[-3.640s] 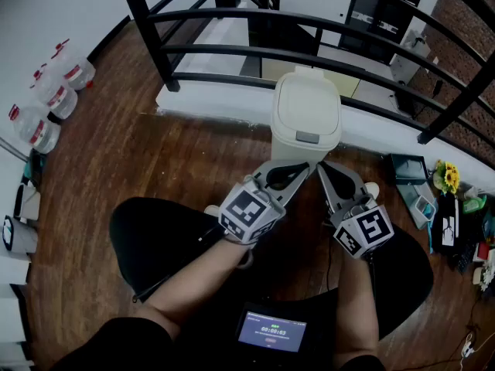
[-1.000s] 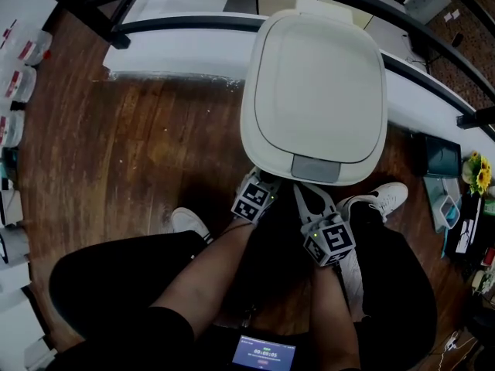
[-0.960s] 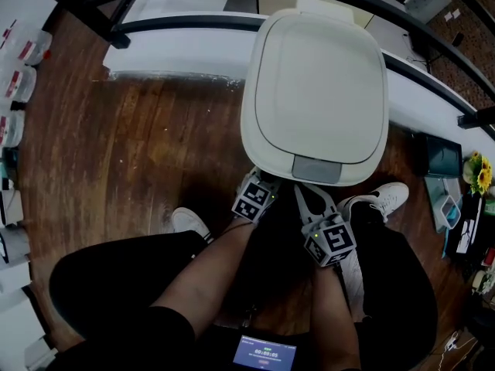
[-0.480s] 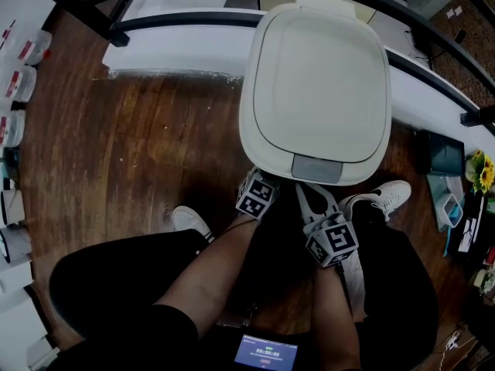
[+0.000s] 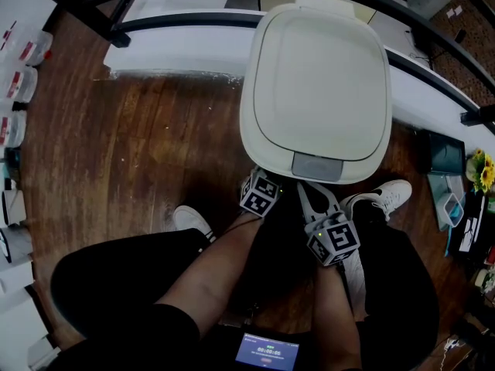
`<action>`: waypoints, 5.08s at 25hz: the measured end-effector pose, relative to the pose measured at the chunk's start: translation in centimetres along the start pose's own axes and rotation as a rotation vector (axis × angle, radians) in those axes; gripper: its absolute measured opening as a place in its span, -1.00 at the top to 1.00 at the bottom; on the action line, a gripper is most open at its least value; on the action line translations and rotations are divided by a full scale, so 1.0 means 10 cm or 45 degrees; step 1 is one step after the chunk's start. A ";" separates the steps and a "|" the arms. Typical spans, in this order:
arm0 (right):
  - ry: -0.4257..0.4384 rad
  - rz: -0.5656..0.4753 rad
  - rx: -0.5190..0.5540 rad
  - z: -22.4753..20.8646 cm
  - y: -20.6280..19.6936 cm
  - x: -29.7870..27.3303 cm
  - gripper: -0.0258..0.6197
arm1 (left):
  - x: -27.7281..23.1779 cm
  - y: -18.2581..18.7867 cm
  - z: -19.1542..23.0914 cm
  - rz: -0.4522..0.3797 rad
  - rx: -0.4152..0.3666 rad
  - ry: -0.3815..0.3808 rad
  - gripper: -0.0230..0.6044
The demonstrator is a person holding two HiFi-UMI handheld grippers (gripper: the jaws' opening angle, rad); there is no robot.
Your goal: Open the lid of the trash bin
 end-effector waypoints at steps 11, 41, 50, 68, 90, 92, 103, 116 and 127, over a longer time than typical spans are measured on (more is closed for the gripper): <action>-0.001 -0.011 -0.021 -0.02 0.00 0.00 0.86 | -0.06 0.00 0.01 0.064 -0.020 -0.019 0.81; 0.008 -0.007 -0.021 0.02 0.02 0.00 0.86 | -0.17 -0.04 0.00 0.185 -0.008 -0.035 0.82; 0.020 -0.012 -0.015 0.07 0.10 0.03 0.86 | -0.14 -0.01 0.00 0.171 0.020 -0.042 0.82; 0.020 -0.012 -0.022 0.11 0.14 0.05 0.86 | -0.04 -0.03 0.00 0.049 0.028 -0.044 0.82; 0.168 0.027 0.148 0.91 0.69 0.40 0.86 | 1.14 0.14 -0.46 -0.112 0.004 -0.180 0.81; 0.198 0.020 0.182 1.18 0.81 0.60 0.86 | 1.48 0.29 -0.53 -0.156 -0.009 -0.176 0.81; 0.287 -0.140 0.303 2.43 1.58 1.93 0.86 | 3.55 1.90 -1.12 -0.688 -0.176 -0.188 0.81; 0.296 -0.286 0.469 3.32 1.80 2.89 0.86 | 5.17 2.13 -2.03 -0.872 -0.363 -0.337 0.81; 0.283 -0.285 0.506 3.52 1.53 2.88 0.86 | 5.25 1.86 -2.13 -0.891 -0.407 -0.334 0.81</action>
Point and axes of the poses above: the fingertips, and each gripper's own axes: x backward along the fingers, z to its left, y out of its top, the point moved 8 cm from there along x, backward along the fingers, and after that the axes turned 7 degrees about -x, right-handed, at the moved point
